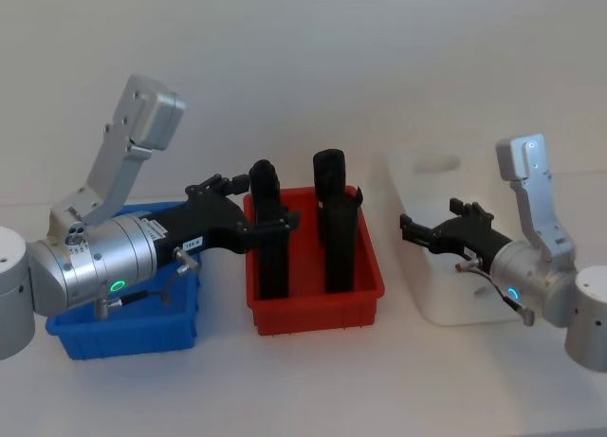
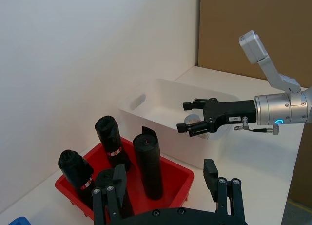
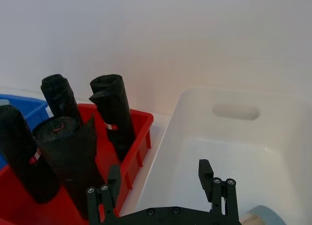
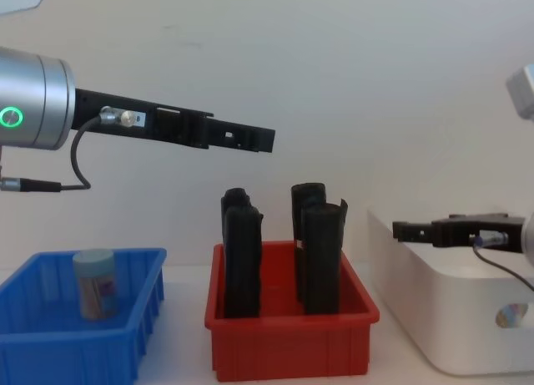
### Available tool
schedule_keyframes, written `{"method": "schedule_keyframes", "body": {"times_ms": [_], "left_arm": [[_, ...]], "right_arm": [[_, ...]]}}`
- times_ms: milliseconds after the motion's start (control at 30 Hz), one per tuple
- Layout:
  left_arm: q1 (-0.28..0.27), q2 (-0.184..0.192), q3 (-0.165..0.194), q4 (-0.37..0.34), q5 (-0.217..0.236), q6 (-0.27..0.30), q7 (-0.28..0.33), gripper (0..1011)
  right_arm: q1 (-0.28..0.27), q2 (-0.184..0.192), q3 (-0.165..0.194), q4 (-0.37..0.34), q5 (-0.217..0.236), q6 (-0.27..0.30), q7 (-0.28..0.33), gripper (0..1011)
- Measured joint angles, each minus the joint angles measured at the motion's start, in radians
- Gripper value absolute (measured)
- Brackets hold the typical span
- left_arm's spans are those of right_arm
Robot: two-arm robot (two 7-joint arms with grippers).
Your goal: Pick the cotton swabs from the blue box and place them into the white box.
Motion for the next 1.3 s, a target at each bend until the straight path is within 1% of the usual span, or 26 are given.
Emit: {"method": "schedule_keyframes", "body": {"times_ms": [267, 467, 700, 933, 1033, 1167, 1300], "left_arm": [[0.0, 0.0, 0.0, 0.0, 0.0, 0.0, 0.0, 1003], [0.0, 0.0, 0.0, 0.0, 0.0, 0.0, 0.0, 1003], [0.0, 0.0, 0.0, 0.0, 0.0, 0.0, 0.0, 1003], [0.001, 0.0, 0.001, 0.0, 0.0, -0.002, 0.001, 1003], [0.006, -0.001, 0.004, 0.0, 0.002, -0.011, 0.013, 1003], [0.017, -0.004, 0.014, 0.001, 0.011, -0.036, 0.044, 1003], [0.036, -0.008, 0.03, 0.002, 0.027, -0.078, 0.099, 1003]], "right_arm": [[-0.022, 0.007, 0.003, -0.043, 0.005, -0.072, -0.02, 1001], [-0.054, 0.017, 0.007, -0.104, 0.006, -0.139, -0.046, 1001], [-0.088, 0.029, 0.011, -0.172, 0.006, -0.192, -0.075, 1001], [-0.097, 0.032, 0.012, -0.187, 0.006, -0.201, -0.081, 1001], [-0.106, 0.035, 0.012, -0.198, 0.007, -0.2, -0.085, 1001], [-0.129, 0.041, 0.012, -0.222, 0.01, -0.197, -0.092, 1001], [-0.163, 0.051, 0.012, -0.259, 0.013, -0.193, -0.104, 1001]]}}
